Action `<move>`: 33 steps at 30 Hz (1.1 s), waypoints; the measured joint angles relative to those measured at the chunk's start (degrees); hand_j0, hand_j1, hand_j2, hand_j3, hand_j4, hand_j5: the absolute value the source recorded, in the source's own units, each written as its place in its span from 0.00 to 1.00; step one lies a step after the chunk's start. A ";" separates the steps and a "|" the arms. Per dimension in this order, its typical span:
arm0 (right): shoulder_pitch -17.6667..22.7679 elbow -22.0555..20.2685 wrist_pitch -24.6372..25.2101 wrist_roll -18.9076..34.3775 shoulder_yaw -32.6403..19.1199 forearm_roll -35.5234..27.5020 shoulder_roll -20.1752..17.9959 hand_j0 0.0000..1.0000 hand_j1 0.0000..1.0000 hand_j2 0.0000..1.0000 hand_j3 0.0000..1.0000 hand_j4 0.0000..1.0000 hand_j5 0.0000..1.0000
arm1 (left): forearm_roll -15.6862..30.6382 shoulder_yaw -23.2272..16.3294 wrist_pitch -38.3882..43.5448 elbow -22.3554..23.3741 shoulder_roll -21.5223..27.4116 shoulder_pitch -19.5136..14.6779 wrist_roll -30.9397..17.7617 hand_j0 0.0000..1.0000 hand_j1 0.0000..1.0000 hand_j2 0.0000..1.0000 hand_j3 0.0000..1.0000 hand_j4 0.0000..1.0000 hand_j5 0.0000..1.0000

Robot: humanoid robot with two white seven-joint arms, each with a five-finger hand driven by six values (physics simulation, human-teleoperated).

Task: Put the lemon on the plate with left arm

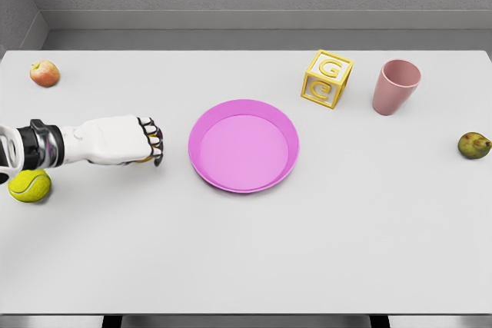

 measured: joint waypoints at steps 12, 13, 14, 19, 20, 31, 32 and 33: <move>0.00 -0.02 0.00 0.00 -0.03 0.00 0.00 1.00 1.00 1.00 1.00 1.00 1.00 | -0.28 -0.48 -0.02 0.03 -4.85 -2.90 -0.02 0.61 0.61 0.61 0.61 0.61 0.61; 0.00 -0.02 0.00 0.00 -0.03 0.00 0.00 1.00 1.00 1.00 1.00 1.00 1.00 | -0.34 -0.59 -0.01 0.02 -6.21 -4.22 -0.02 0.61 0.61 0.61 0.61 0.61 0.61; 0.00 -0.01 0.00 0.00 -0.03 0.00 0.00 1.00 1.00 1.00 1.00 1.00 1.00 | -0.39 -0.89 0.01 0.02 -7.84 -5.53 -0.01 0.61 0.61 0.61 0.61 0.61 0.61; 0.00 -0.01 0.00 0.00 -0.03 0.00 0.00 1.00 1.00 1.00 1.00 1.00 1.00 | -0.38 -7.21 0.07 1.81 -18.75 -15.03 0.00 0.63 0.63 0.63 0.63 0.63 0.63; 0.00 0.00 0.00 0.00 -0.02 0.00 0.00 1.00 1.00 1.00 1.00 1.00 1.00 | -0.37 -8.33 0.05 2.46 -20.39 -15.47 0.00 0.87 0.87 0.87 0.87 0.87 0.87; 0.00 -0.01 0.00 0.00 -0.02 0.00 0.00 1.00 1.00 1.00 1.00 1.00 1.00 | 3.18 5.69 -0.08 5.22 -21.49 -2.99 -0.03 1.00 1.00 1.00 1.00 1.00 1.00; 0.00 -0.01 0.00 0.00 -0.02 0.00 0.00 1.00 1.00 1.00 1.00 1.00 1.00 | 4.91 9.19 -0.09 6.10 -21.33 -1.32 -0.03 1.00 1.00 1.00 1.00 1.00 1.00; 0.00 0.00 0.00 0.00 -0.02 0.00 0.00 1.00 1.00 1.00 1.00 1.00 1.00 | 6.40 13.63 -0.09 7.22 -21.31 0.00 -0.03 1.00 1.00 1.00 1.00 1.00 1.00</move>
